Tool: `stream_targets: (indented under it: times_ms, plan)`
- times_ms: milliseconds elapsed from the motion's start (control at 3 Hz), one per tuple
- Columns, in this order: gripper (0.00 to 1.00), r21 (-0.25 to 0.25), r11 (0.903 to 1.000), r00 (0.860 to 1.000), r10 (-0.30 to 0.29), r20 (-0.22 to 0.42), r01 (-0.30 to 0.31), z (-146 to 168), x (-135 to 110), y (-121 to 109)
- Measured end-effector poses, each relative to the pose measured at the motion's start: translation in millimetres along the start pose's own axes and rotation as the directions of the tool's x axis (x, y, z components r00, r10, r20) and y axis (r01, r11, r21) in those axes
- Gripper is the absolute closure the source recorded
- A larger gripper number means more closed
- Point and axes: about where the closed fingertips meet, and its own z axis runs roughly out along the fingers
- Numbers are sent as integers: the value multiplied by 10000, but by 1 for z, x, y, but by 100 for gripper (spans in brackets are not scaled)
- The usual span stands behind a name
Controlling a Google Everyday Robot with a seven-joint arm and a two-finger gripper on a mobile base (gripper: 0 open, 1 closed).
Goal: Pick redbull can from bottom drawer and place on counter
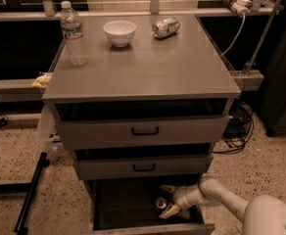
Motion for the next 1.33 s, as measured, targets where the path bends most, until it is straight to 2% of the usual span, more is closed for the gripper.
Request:
stream_targets:
  times_ms: [333, 667, 1000, 1333]
  plan:
    - [41, -374, 9992, 9999, 114, 83, -110, 11, 2, 9]
    - [64, -376, 9992, 9999, 112, 85, -108, 11, 2, 9]
    - [87, -257, 9997, 9999, 27, 104, -25, -3, -6, 14]
    - [100, -121, 9999, 10000, -43, 26, 43, -29, -20, 18]
